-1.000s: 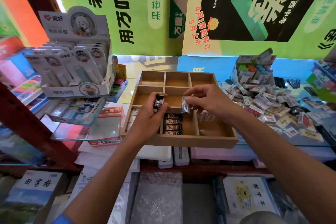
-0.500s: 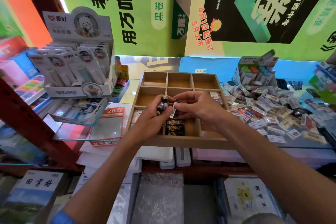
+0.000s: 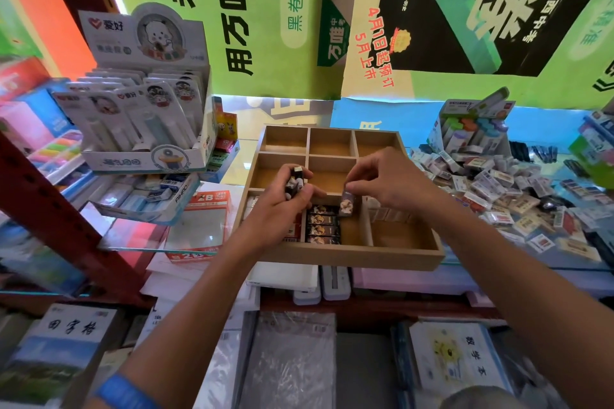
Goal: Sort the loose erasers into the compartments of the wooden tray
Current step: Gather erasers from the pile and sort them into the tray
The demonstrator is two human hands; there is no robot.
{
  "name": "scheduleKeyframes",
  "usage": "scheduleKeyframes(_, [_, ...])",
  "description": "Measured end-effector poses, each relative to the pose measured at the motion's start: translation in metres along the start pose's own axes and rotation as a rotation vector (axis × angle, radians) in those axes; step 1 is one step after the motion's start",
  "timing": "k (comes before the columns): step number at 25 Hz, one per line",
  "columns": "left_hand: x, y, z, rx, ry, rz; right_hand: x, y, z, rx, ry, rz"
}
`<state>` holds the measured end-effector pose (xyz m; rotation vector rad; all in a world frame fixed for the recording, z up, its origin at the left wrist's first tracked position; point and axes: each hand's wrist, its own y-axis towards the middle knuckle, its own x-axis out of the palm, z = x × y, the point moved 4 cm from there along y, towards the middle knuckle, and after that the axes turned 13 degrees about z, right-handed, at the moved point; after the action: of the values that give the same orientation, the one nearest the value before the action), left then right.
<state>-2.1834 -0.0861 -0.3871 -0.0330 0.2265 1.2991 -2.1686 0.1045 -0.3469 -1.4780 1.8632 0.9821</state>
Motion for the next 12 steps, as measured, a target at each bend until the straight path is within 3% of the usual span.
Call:
scheduleKeyframes(4, [0.000,-0.002,0.002,0.014,0.011,0.007,0.011,-0.005,-0.001,-0.093,-0.222,-0.094])
scheduleKeyframes(8, [0.000,-0.003,0.001,0.008,0.001,0.015,0.026,-0.013,0.000,-0.238,-0.419,-0.019])
scheduleKeyframes(10, [0.000,-0.002,0.000,0.012,0.001,0.016,0.021,-0.016,0.002,-0.284,-0.409,0.015])
scheduleKeyframes(12, [0.000,-0.002,-0.001,0.015,0.000,0.019,0.015,-0.019,0.004,-0.290,-0.356,-0.109])
